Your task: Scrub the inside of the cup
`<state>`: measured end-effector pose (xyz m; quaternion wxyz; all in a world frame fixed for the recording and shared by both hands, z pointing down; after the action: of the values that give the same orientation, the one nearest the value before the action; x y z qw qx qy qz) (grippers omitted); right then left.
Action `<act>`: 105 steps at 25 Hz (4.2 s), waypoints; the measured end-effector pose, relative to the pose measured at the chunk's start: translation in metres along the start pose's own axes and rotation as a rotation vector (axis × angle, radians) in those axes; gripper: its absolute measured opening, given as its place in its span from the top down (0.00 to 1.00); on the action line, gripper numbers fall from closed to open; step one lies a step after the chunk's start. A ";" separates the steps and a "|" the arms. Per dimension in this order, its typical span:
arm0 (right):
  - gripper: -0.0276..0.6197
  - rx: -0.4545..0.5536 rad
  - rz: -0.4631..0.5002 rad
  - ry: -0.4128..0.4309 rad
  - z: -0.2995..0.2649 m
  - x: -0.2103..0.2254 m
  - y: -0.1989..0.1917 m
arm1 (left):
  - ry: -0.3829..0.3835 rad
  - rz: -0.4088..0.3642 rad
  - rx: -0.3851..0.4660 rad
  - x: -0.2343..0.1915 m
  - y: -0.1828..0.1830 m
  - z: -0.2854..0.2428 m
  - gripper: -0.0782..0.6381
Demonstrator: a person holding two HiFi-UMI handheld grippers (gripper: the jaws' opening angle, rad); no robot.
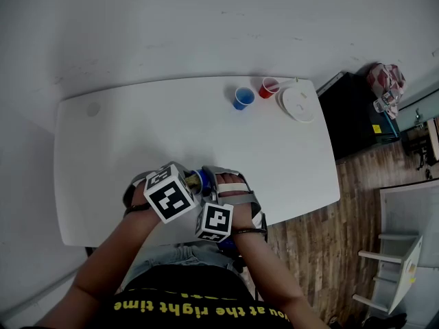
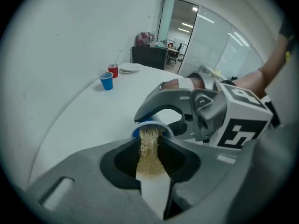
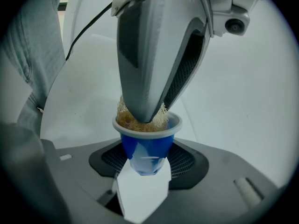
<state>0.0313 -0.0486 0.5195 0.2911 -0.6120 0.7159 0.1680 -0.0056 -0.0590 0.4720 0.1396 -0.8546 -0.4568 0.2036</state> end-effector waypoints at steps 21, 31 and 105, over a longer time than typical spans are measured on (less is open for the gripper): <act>0.55 0.001 -0.008 -0.002 0.001 0.001 -0.002 | 0.035 -0.031 0.013 0.004 0.009 -0.005 0.73; 0.55 -0.012 -0.018 0.003 0.001 0.002 -0.003 | 0.092 -0.022 0.018 0.001 0.010 -0.009 0.73; 0.55 -0.036 -0.181 -0.022 0.010 0.014 -0.036 | -0.011 -0.061 0.146 0.008 0.001 0.031 0.73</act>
<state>0.0670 -0.0605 0.5076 0.3018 -0.6774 0.6513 0.1604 -0.0161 -0.0511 0.4423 0.2050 -0.8267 -0.4675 0.2367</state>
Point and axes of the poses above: the fingertips, and each gripper's own axes: z backward along the fingers, x to its right, y out of its top, the point moved 5 cm from there along z, backward along the fingers, and after that the axes turned 12 degrees about z, right-handed, at the moved point
